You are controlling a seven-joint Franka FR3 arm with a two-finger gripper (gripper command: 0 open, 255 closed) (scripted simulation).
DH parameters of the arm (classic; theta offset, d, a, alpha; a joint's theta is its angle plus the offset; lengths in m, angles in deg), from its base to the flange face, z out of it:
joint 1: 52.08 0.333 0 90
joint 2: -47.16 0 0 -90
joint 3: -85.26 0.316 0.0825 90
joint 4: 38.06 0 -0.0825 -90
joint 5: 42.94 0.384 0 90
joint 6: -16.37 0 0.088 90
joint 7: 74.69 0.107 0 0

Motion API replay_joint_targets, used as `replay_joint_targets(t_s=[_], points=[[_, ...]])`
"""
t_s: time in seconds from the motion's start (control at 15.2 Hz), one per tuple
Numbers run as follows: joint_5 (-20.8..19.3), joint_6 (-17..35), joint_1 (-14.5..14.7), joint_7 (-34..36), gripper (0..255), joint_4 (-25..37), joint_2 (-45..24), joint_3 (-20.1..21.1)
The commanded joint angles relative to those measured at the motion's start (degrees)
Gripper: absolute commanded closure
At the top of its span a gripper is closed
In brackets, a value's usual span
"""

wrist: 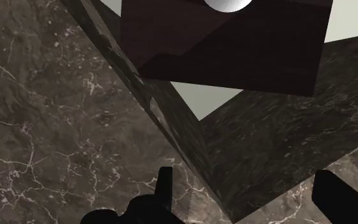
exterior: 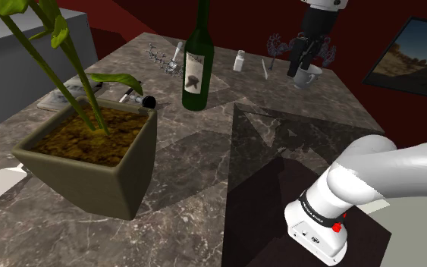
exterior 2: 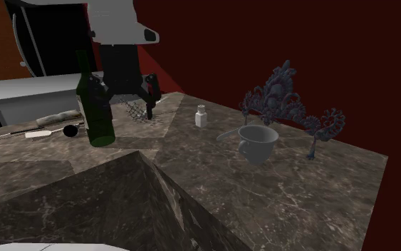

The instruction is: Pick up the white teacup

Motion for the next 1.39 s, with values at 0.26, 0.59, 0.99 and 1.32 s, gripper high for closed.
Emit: replay_joint_targets(t_s=[0.26, 0.59, 0.99, 1.32], points=[[-2.99, 2.78, -1.50, -4.73, 0, 0.83, -3.19, -5.07], [-5.77, 6.35, -2.96, -10.58, 0, 3.29, -8.56, -11.39], [-7.09, 10.44, -4.04, -17.86, 0, 8.32, -16.89, -18.95], [-5.86, 13.34, -4.51, -24.55, 0, 14.28, -25.46, -25.30]])
